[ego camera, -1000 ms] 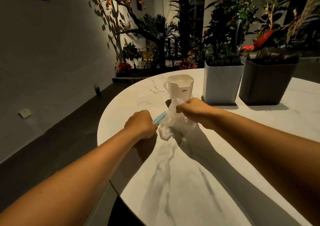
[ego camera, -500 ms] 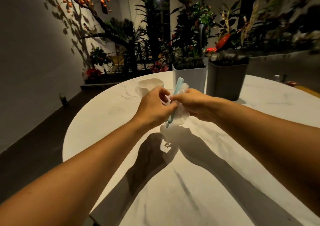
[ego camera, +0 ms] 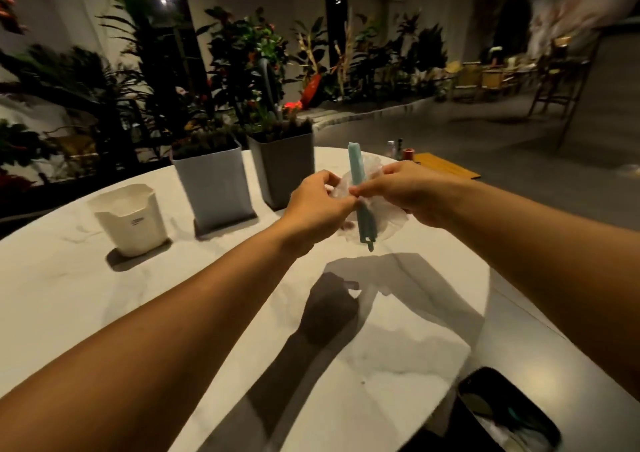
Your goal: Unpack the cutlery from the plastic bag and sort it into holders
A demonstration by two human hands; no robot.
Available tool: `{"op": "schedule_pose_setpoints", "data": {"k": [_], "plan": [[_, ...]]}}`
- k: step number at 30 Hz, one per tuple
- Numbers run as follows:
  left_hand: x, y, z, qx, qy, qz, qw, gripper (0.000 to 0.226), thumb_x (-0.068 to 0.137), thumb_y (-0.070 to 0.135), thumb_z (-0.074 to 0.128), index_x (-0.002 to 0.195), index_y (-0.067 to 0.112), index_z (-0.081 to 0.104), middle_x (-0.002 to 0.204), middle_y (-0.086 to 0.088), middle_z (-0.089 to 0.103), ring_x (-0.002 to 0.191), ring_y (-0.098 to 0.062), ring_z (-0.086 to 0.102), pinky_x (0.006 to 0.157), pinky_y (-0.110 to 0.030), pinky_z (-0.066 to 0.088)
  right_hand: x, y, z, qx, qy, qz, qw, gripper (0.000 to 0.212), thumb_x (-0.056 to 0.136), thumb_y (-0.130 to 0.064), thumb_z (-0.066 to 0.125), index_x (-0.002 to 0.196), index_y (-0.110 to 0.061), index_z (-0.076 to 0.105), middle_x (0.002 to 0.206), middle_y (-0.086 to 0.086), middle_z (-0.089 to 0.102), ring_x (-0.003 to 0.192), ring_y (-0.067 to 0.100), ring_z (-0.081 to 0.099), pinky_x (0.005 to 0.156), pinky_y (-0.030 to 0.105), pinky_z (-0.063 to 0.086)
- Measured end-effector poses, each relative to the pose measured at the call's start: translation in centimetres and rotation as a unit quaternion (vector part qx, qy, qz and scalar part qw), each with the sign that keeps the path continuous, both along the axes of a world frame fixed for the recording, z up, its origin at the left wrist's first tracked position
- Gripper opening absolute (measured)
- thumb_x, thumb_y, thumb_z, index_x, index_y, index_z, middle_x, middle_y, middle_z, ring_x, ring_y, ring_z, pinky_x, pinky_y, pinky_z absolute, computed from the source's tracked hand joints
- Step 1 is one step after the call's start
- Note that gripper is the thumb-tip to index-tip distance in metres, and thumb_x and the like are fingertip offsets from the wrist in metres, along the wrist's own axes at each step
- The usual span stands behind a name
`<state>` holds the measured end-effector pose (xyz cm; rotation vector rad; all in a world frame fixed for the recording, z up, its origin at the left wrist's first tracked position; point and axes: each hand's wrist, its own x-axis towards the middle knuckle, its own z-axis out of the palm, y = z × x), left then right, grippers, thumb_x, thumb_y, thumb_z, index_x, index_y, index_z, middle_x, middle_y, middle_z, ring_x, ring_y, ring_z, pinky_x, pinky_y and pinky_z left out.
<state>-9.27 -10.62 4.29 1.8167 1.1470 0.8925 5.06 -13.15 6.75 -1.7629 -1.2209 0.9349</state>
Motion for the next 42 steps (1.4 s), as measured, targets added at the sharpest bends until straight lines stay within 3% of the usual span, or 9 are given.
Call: {"op": "schedule_pose_setpoints", "data": {"k": [4,10,14,17,23,28,36,40,42], "plan": [[6.6,-2.0,0.3,-0.009,0.007,-0.023,1.000,0.038,0.091,0.031,0.073,0.118,0.017,0.050,0.116,-0.005,0.059,0.091,-0.021,0.065,0.068,-0.023,0.057,6.4,-2.7,-0.2,-0.003,-0.011,-0.038,0.999,0.064,0.071,-0.040,0.084,0.125,-0.015,0.061,0.119,0.006,0.064,0.103,0.028,0.063,0.094,0.042,0.053],[17.6,-6.3,-0.7,-0.015,0.017,-0.058,0.998,0.048,0.088,0.037,0.074,0.118,0.016,0.043,0.101,0.000,0.050,0.079,-0.014,0.053,0.058,-0.018,0.045,16.3,-8.4,-1.8,-0.022,0.026,-0.142,0.989,0.057,0.087,-0.032,0.070,0.136,-0.010,0.049,0.111,0.012,0.059,0.100,0.030,0.062,0.089,0.042,0.055],[23.5,-8.8,-2.5,-0.008,0.042,-0.098,0.994,0.049,0.088,0.037,0.074,0.119,0.011,0.047,0.098,-0.004,0.055,0.078,-0.013,0.056,0.056,-0.022,0.045,21.3,-12.0,-4.2,-0.034,0.054,-0.173,0.983,0.046,0.085,-0.024,0.063,0.126,-0.012,0.046,0.110,0.016,0.062,0.096,0.032,0.065,0.075,0.039,0.056],[27.2,-10.4,-5.3,-0.021,0.070,-0.124,0.990,0.039,0.088,0.036,0.074,0.111,0.012,0.054,0.100,-0.008,0.060,0.085,-0.020,0.062,0.065,-0.031,0.054,24.5,-14.3,-7.1,-0.048,0.078,-0.204,0.975,0.055,0.080,-0.024,0.063,0.131,-0.010,0.047,0.116,0.018,0.063,0.098,0.035,0.066,0.078,0.040,0.057],[30.6,-11.3,-12.2,-0.058,0.106,-0.159,0.980,0.029,0.085,0.028,0.076,0.101,0.012,0.058,0.097,-0.010,0.063,0.088,-0.024,0.065,0.079,-0.040,0.060,28.5,-16.1,-14.2,-0.102,0.084,-0.211,0.969,0.040,0.083,-0.020,0.068,0.118,-0.006,0.057,0.100,0.015,0.064,0.073,0.024,0.064,0.051,0.025,0.051],[31.5,-10.0,-18.8,-0.132,0.167,-0.181,0.960,0.018,0.084,0.019,0.076,0.094,0.015,0.061,0.097,-0.011,0.065,0.088,-0.026,0.068,0.080,-0.044,0.062,29.3,-15.4,-20.9,-0.174,0.065,-0.199,0.962,0.021,0.086,-0.018,0.074,0.101,-0.008,0.063,0.106,0.016,0.066,0.095,0.028,0.068,0.084,0.037,0.060],[32.9,-8.0,-30.1,-0.244,0.264,-0.169,0.918,0.018,0.090,0.011,0.053,0.089,-0.001,0.067,0.090,-0.019,0.066,0.068,-0.028,0.057,0.058,-0.031,0.047,29.2,-13.6,-32.3,-0.252,0.010,-0.195,0.948,0.031,0.083,-0.020,0.077,0.105,-0.006,0.059,0.101,0.013,0.063,0.085,0.025,0.063,0.081,0.039,0.058],[33.4,-7.2,-36.5,-0.311,0.300,-0.169,0.886,0.028,0.093,0.006,0.050,0.114,0.000,0.067,0.116,-0.021,0.067,0.093,-0.033,0.068,0.054,-0.029,0.050,29.2,-12.3,-38.6,-0.283,-0.009,-0.173,0.943,0.034,0.079,-0.020,0.079,0.107,-0.011,0.061,0.105,0.012,0.064,0.096,0.028,0.063,0.087,0.042,0.057],[33.3,-7.2,-38.8,-0.338,0.321,-0.181,0.866,0.029,0.093,0.002,0.049,0.117,-0.005,0.065,0.117,-0.025,0.067,0.102,-0.036,0.069,0.063,-0.034,0.052,29.1,-12.0,-41.5,-0.298,-0.041,-0.145,0.943,0.036,0.078,-0.021,0.079,0.108,-0.013,0.061,0.110,0.011,0.064,0.095,0.026,0.060,0.080,0.036,0.053]]}}
